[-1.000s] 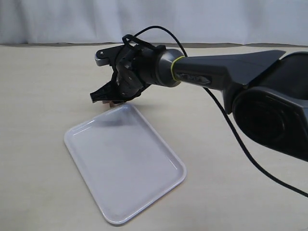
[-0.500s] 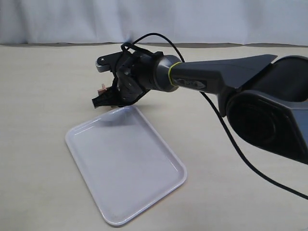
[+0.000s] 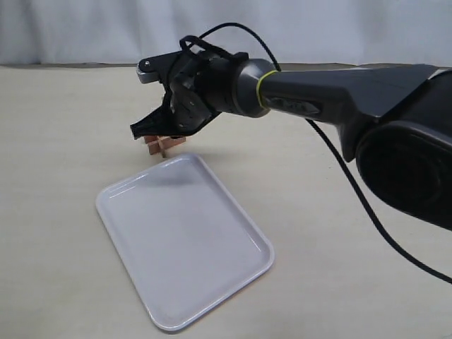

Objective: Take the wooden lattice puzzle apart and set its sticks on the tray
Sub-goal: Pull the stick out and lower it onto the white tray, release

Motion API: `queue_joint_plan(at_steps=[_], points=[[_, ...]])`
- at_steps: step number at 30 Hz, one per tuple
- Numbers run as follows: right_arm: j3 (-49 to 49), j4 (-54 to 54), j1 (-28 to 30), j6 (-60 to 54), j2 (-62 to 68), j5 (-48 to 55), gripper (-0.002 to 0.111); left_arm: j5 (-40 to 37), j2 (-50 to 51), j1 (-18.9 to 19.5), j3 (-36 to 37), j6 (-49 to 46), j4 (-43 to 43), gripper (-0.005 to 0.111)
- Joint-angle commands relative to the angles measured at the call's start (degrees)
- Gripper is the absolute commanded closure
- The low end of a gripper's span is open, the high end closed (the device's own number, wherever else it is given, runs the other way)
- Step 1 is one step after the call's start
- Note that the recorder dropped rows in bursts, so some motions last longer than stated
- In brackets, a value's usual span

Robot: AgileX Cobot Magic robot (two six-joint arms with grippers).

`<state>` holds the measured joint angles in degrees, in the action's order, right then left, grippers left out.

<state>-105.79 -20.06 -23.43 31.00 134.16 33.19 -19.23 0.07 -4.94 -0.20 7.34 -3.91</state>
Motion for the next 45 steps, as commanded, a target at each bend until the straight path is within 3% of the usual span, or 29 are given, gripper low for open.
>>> queue_joint_plan(at_steps=[1, 7, 13, 24, 27, 34, 41, 45], points=[[-0.1, -0.3, -0.9, -3.6, -4.3, 4.7, 0.104, 0.7, -0.1, -0.4, 0.2, 0.2, -0.1, 0.107], [4.7, 8.2, -1.5, -17.1, -9.1, 12.0, 0.104, 0.8, -0.1, -0.4, 0.2, 0.2, 0.0, 0.107], [15.2, 10.7, -2.1, -20.0, -14.5, 9.1, 0.104, 0.8, -0.1, -0.4, 0.2, 0.2, 0.0, 0.107], [29.9, 50.3, -2.2, -55.7, -18.1, 4.3, 0.104, 0.8, -0.1, -0.4, 0.2, 0.2, 0.0, 0.107], [30.5, 56.0, -2.3, -58.9, -18.1, 4.5, 0.104, 0.8, -0.1, -0.4, 0.2, 0.2, 0.0, 0.107], [30.5, 57.1, -3.4, -58.6, -17.5, 4.0, 0.103, 0.8, -0.1, -0.4, 0.2, 0.2, -0.1, 0.107], [30.4, 56.4, -3.4, -58.5, -16.7, -0.1, 0.072, 0.7, -0.1, -0.4, 0.2, 0.2, -0.1, 0.107], [28.7, 53.8, -3.1, -58.1, -18.6, -2.0, 0.065, 0.7, -0.1, -0.4, 0.2, 0.2, -0.1, 0.107]])
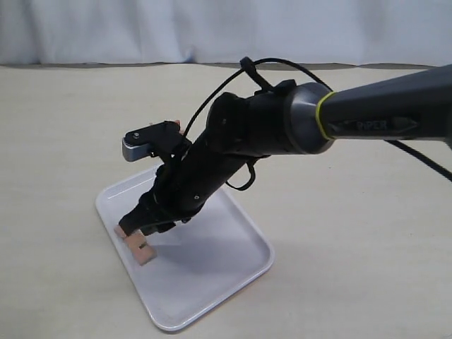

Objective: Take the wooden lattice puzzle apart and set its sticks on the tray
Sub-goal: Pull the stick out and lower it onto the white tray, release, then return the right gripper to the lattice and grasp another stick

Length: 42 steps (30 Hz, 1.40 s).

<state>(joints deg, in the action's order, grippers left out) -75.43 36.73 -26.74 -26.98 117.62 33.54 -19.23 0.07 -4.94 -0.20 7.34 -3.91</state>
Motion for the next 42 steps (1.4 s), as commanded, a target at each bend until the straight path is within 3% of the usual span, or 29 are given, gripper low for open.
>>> queue_joint_plan(at_steps=[1, 11, 18, 26, 33, 42], points=[[-2.5, -4.8, 0.2, 1.5, -2.6, -3.3, 0.065, 0.7, -0.1, -0.4, 0.2, 0.2, -0.1, 0.107], [-12.1, -20.2, 0.2, 14.4, -0.2, -13.8, 0.065, 0.7, -0.1, -0.4, 0.2, 0.2, -0.1, 0.107], [-23.2, -47.1, 0.2, 39.9, 9.8, -4.2, 0.065, 0.8, -0.1, -0.4, 0.2, 0.2, 0.1, 0.107], [-31.3, -51.8, 0.2, 44.8, 17.2, 0.2, 0.065, 0.8, -0.1, -0.4, 0.2, 0.2, 0.1, 0.107], [-31.7, -61.9, 0.2, 55.3, 18.9, -0.2, 0.068, 0.8, -0.1, -0.4, 0.2, 0.2, 0.1, 0.107], [-31.7, -61.7, 0.1, 56.3, 20.1, -1.5, 0.073, 0.8, -0.1, -0.4, 0.2, 0.2, 0.1, 0.107]])
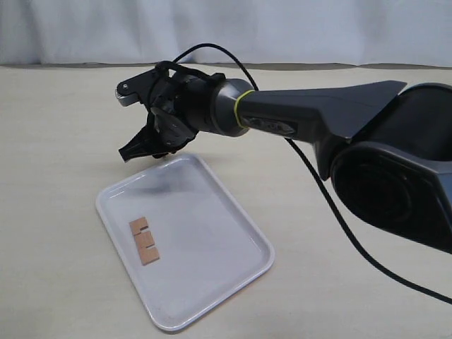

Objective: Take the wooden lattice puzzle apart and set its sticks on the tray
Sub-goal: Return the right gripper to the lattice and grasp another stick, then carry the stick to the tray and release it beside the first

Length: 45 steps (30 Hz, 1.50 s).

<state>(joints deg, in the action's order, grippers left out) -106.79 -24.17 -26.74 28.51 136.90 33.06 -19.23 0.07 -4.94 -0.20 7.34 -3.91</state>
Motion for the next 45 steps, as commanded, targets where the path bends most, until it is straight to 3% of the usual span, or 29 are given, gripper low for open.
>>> queue_joint_plan(at_steps=[1, 14, 19, 35, 45], points=[[-0.3, -0.8, 0.1, 0.8, 0.9, -1.2, 0.073, 0.8, -0.1, -0.4, 0.2, 0.2, 0.1, 0.107], [-0.3, -0.8, 0.1, 2.3, 2.8, -4.2, 0.074, 0.7, -0.1, -0.4, 0.2, 0.2, -0.1, 0.107], [-0.3, -0.8, 0.1, 2.4, 3.1, -4.2, 0.104, 0.7, -0.1, -0.4, 0.2, 0.2, -0.1, 0.107], [-0.3, -0.8, 0.0, 2.2, -3.3, 2.2, 0.104, 0.7, -0.1, -0.4, 0.2, 0.2, 0.1, 0.107], [2.5, 11.2, 0.0, -9.2, -10.3, 7.5, 0.104, 0.9, -0.1, -0.4, 0.2, 0.2, 0.1, 0.107]])
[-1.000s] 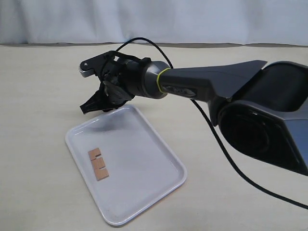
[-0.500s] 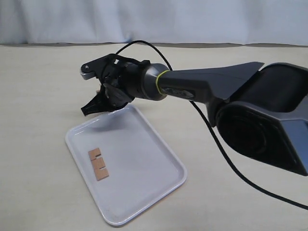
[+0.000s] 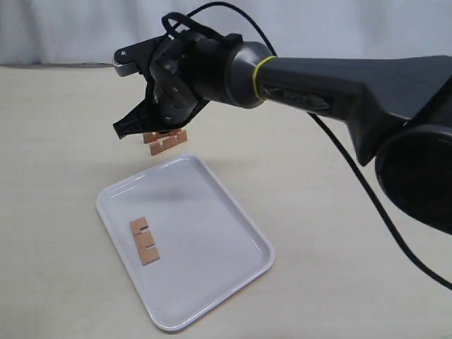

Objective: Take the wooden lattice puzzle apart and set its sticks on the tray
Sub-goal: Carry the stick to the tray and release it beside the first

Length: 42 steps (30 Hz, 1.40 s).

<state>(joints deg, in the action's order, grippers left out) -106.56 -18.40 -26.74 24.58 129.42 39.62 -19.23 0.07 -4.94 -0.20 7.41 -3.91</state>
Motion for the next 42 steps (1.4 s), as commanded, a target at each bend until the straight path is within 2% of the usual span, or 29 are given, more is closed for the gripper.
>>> queue_joint_plan(at_steps=[1, 4, 8, 16, 24, 30, 31, 34, 36, 39, 42], points=[[3.7, 7.2, 0.0, -6.4, -3.8, -0.2, 0.104, 0.9, -0.1, -0.4, 0.2, 0.2, 0.1, 0.107], [10.4, 12.3, 0.0, -9.3, -7.4, -7.0, 0.104, 0.9, -0.1, -0.4, 0.2, 0.2, 0.1, 0.107], [23.1, 24.7, 0.0, -20.3, -12.7, -18.0, 0.104, 0.9, -0.1, -0.4, 0.2, 0.2, 0.1, 0.107], [36.4, 46.0, 0.0, -38.4, -16.3, -25.7, 0.104, 0.9, -0.1, -0.4, 0.2, 0.2, 0.1, 0.107], [38.3, 65.9, 0.0, -57.3, -14.2, -20.6, 0.104, 0.7, -0.1, -0.4, 0.2, 0.2, -0.1, 0.107], [38.2, 77.1, 0.0, -64.9, -11.8, -21.2, 0.101, 0.7, -0.1, -0.4, 0.2, 0.2, -0.1, 0.107], [37.8, 77.3, 0.0, -64.9, -11.5, -20.7, 0.098, 0.7, -0.1, -0.4, 0.2, 0.2, -0.1, 0.107], [36.6, 77.8, -0.6, -66.3, -11.3, -19.6, 0.073, 0.7, -0.1, -0.4, 0.2, 0.2, -0.1, 0.107], [35.4, 77.8, -0.7, -67.6, -11.3, -19.6, 0.061, 0.7, -0.1, -0.4, 0.2, 0.2, -0.1, 0.107], [31.3, 72.2, -0.6, -67.6, -12.9, -17.6, 0.058, 0.7, -0.1, -0.4, 0.2, 0.2, -0.1, 0.107], [27.2, 55.8, -0.6, -60.6, -14.9, -16.5, 0.058, 0.7, -0.1, -0.4, 0.2, 0.2, -0.1, 0.107]])
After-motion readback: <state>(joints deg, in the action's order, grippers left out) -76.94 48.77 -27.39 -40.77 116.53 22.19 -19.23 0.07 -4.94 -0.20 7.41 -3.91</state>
